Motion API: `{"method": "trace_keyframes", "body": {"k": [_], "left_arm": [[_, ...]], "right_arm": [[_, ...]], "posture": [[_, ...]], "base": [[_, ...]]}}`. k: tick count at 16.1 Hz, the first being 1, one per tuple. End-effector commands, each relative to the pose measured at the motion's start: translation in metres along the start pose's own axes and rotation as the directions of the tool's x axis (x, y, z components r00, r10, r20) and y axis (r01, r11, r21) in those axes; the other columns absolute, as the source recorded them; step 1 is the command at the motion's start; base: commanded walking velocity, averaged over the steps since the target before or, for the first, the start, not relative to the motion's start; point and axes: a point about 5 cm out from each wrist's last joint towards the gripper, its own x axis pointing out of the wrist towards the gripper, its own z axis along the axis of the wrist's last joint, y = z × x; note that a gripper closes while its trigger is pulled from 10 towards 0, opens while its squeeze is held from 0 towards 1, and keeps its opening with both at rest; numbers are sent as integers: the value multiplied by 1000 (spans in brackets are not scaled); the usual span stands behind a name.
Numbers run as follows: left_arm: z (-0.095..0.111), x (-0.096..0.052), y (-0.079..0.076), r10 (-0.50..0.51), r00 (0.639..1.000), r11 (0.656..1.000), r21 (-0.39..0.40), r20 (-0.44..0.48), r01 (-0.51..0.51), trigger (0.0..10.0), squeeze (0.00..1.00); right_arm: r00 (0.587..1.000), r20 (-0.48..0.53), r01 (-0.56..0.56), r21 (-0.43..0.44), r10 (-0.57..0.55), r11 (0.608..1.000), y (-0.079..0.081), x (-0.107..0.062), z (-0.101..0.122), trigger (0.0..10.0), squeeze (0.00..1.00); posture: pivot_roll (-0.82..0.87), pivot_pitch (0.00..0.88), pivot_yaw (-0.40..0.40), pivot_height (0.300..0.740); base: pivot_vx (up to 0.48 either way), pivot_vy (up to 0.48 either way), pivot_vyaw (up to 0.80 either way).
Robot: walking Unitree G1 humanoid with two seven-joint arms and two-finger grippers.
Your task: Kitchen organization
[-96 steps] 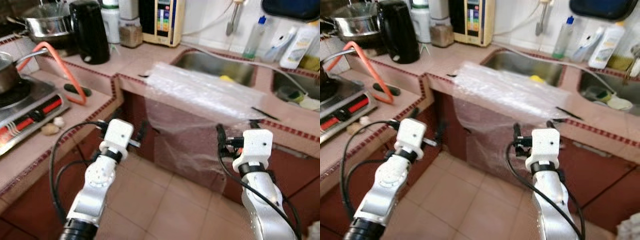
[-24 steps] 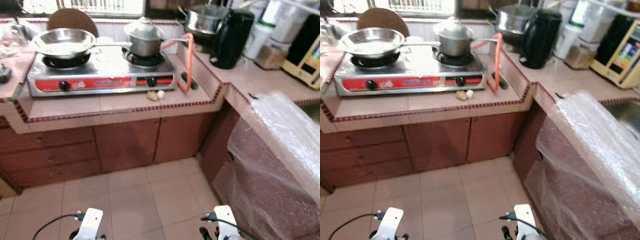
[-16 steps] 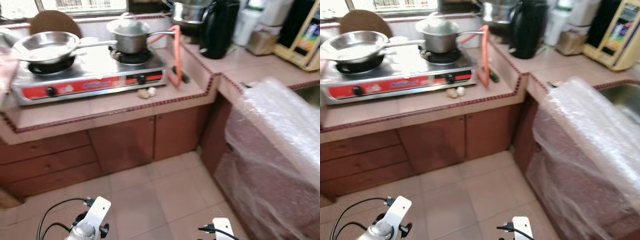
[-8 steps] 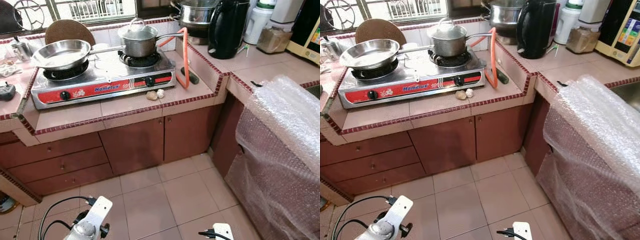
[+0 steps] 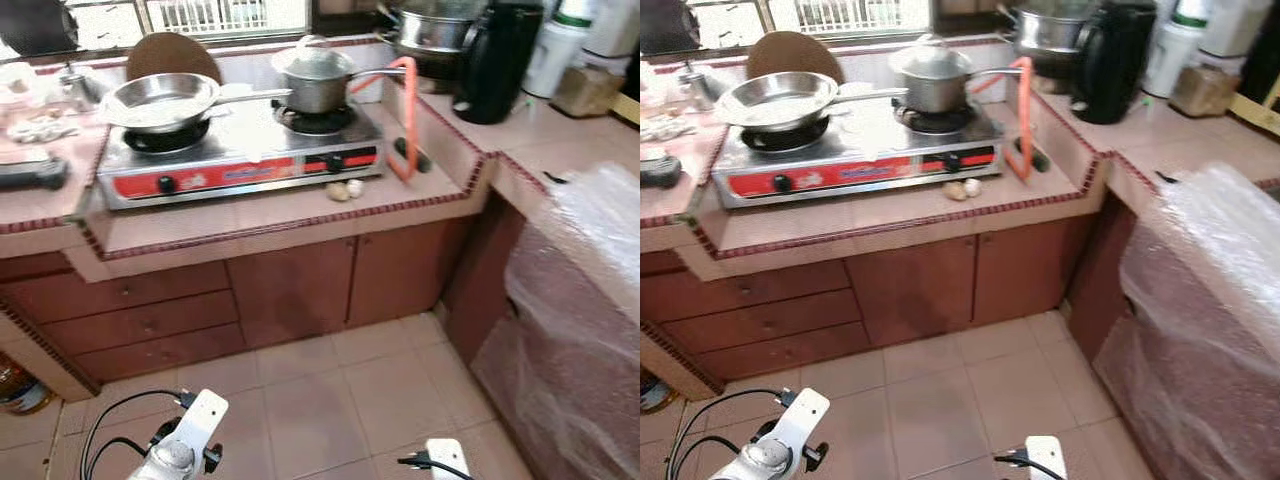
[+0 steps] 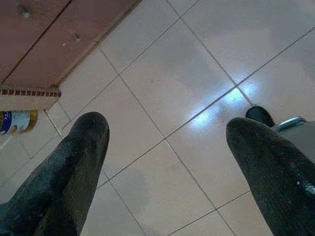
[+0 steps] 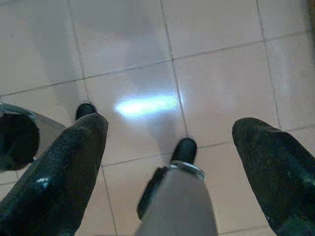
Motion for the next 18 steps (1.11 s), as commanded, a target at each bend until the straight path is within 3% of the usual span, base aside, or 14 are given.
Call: {"method": "trace_keyframes", "body": {"k": [1, 10, 18], "left_arm": [[-4, 0, 1, 11, 1000, 1000, -4, -13, -11, 10000, 0], [-6, 0, 0, 13, 1000, 1000, -2, -18, -13, 10000, 0], [-10, -1, -5, 10, 1000, 1000, -15, -17, -10, 10000, 0]], "right_arm": [[1000, 6, 6, -4, -6, 1000, -3, 0, 1, 10000, 0], [1000, 6, 11, -8, -11, 1000, -4, 0, 2, 10000, 0], [1000, 9, 5, -62, -4, 998, -7, -1, 3, 10000, 0]], "posture": [[139, 0, 8, 740], [147, 0, 3, 740], [142, 0, -23, 740]], "base": [[0, 442, 0], [0, 464, 0], [0, -46, 70]]}}
